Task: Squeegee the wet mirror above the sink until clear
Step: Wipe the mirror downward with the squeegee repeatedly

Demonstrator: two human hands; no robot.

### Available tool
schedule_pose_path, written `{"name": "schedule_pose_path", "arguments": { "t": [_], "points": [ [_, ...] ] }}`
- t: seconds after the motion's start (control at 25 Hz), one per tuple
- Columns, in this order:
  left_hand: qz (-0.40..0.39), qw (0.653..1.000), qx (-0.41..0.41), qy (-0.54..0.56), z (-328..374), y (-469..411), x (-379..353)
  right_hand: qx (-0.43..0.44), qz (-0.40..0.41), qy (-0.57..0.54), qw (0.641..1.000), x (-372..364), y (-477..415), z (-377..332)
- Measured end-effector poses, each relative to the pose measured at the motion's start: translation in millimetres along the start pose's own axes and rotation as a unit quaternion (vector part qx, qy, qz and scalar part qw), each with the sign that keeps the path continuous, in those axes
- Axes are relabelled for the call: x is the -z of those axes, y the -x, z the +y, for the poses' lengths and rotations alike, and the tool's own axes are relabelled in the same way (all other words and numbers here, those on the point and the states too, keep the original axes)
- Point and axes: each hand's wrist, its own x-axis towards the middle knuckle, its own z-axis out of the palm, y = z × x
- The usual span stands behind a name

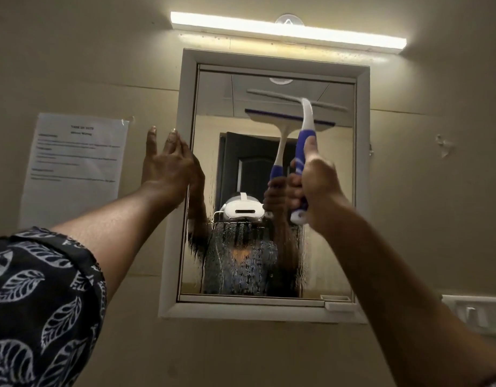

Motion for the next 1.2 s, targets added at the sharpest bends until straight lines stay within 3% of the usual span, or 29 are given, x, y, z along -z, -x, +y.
{"name": "schedule_pose_path", "arguments": {
  "t": [0.32,0.6,0.8,1.0,1.2],
  "points": [
    [-0.002,1.000,-0.001,-0.017,4.6,-2.5,2.9,0.048,0.044,0.189,0.980,3.5,-44.4,-12.1],
    [-0.016,0.999,-0.013,-0.038,-5.6,-3.1,-3.8,0.066,0.054,0.153,0.985,41.7,14.2,90.8],
    [-0.024,0.998,-0.006,-0.050,-1.3,-0.5,-0.5,0.011,0.098,0.163,0.982,68.4,81.3,148.6],
    [-0.026,0.999,-0.002,-0.038,-0.9,1.2,1.0,-0.029,0.086,0.178,0.980,75.1,103.8,134.6],
    [-0.021,0.999,0.002,-0.029,1.3,0.9,-0.3,0.048,0.067,0.153,0.985,51.2,80.3,74.1]
  ]
}}
